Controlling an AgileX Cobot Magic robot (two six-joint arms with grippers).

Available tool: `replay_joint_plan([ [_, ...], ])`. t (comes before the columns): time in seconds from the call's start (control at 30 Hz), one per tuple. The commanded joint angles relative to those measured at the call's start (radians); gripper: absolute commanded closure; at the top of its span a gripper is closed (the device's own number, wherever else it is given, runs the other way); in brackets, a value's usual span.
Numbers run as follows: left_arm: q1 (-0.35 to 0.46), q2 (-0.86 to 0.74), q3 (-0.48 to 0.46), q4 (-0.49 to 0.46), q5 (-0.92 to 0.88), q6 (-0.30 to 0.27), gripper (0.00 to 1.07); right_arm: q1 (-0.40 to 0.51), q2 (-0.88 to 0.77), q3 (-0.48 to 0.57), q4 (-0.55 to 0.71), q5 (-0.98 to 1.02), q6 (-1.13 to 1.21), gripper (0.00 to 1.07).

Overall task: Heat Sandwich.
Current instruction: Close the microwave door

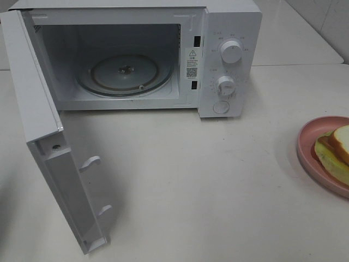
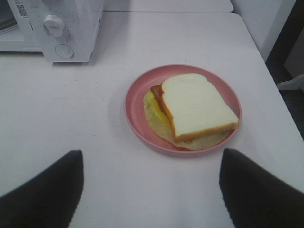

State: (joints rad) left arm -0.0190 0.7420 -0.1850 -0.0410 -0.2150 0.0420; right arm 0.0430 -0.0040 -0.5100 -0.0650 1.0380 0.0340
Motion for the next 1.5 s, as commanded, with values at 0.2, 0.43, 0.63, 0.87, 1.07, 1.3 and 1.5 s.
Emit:
replay_joint_plan([
  [0.2, 0.004, 0.228, 0.005, 0.142, -0.329, -0.015, 1.07, -0.007, -0.027, 0.004, 0.000, -0.001, -0.003, 0.31],
  [0.43, 0.004, 0.413, 0.000, 0.198, -0.479, -0.093, 1.07, -0.007, -0.027, 0.004, 0.000, -0.001, -0.003, 0.31],
  [0.63, 0.004, 0.539, -0.041, 0.354, -0.559, -0.174, 1.07, -0.007, -0.027, 0.004, 0.000, -0.001, -0.003, 0.31],
  [0.87, -0.022, 0.679, -0.081, 0.491, -0.687, -0.222, 1.07, -0.007, -0.027, 0.004, 0.000, -0.001, -0.003, 0.31],
  [1.07, -0.122, 0.729, -0.104, 0.433, -0.691, -0.189, 1.07, -0.007, -0.027, 0.004, 0.000, -0.001, -0.003, 0.31],
  [1.3, -0.252, 0.793, -0.162, 0.271, -0.697, -0.159, 1.07, -0.007, -0.027, 0.004, 0.000, -0.001, -0.003, 0.31],
  [1.5, -0.328, 0.838, -0.222, 0.220, -0.698, -0.159, 1.07, -0.007, -0.027, 0.004, 0.000, -0.001, -0.003, 0.31],
])
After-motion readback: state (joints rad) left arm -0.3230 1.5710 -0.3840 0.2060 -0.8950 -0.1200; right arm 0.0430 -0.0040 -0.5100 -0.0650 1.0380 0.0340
